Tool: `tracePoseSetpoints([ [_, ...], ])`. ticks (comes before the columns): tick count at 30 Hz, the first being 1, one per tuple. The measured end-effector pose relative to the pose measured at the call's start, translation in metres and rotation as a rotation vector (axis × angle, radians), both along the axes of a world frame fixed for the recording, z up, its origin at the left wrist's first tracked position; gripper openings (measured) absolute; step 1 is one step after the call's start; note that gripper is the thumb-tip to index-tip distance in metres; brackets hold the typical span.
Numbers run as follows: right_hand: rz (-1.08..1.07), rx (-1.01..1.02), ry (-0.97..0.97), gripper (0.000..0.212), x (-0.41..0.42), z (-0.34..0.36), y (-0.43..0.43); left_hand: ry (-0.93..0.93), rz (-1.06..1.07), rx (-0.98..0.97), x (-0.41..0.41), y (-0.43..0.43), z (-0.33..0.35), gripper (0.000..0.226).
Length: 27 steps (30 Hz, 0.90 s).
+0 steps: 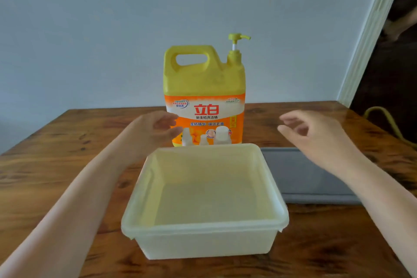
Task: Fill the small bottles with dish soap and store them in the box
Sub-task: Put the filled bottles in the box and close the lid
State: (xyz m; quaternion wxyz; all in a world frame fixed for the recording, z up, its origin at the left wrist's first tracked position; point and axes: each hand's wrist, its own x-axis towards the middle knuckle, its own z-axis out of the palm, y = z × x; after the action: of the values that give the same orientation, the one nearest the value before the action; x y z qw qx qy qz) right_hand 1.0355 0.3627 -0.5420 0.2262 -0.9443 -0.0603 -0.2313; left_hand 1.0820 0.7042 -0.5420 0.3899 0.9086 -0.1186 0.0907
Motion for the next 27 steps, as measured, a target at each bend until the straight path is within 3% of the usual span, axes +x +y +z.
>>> tracePoseSetpoints([
  [4,0.239,-0.058,0.029,0.042,0.029,0.014,0.062,-0.027,-0.021,0.164,0.014,-0.019,0.014,0.034],
  [8,0.283,-0.175,-0.004,0.051,0.053,0.008,0.097,-0.035,-0.052,0.280,0.024,-0.024,0.012,0.012],
  [13,0.318,-0.479,0.003,0.044,0.069,0.020,0.116,-0.090,-0.042,0.176,0.023,-0.023,0.005,0.010],
  [17,0.409,-0.475,0.147,0.026,0.073,0.021,0.128,-0.150,-0.018,0.160,0.018,-0.020,0.008,0.007],
  [23,0.445,-0.478,0.091,0.016,0.076,0.016,0.131,-0.457,0.116,-0.050,-0.002,-0.002,0.061,0.008],
  [27,0.455,-0.463,0.048,0.017,0.073,0.008,0.131,-0.566,0.021,-0.157,-0.027,0.012,0.115,0.011],
])
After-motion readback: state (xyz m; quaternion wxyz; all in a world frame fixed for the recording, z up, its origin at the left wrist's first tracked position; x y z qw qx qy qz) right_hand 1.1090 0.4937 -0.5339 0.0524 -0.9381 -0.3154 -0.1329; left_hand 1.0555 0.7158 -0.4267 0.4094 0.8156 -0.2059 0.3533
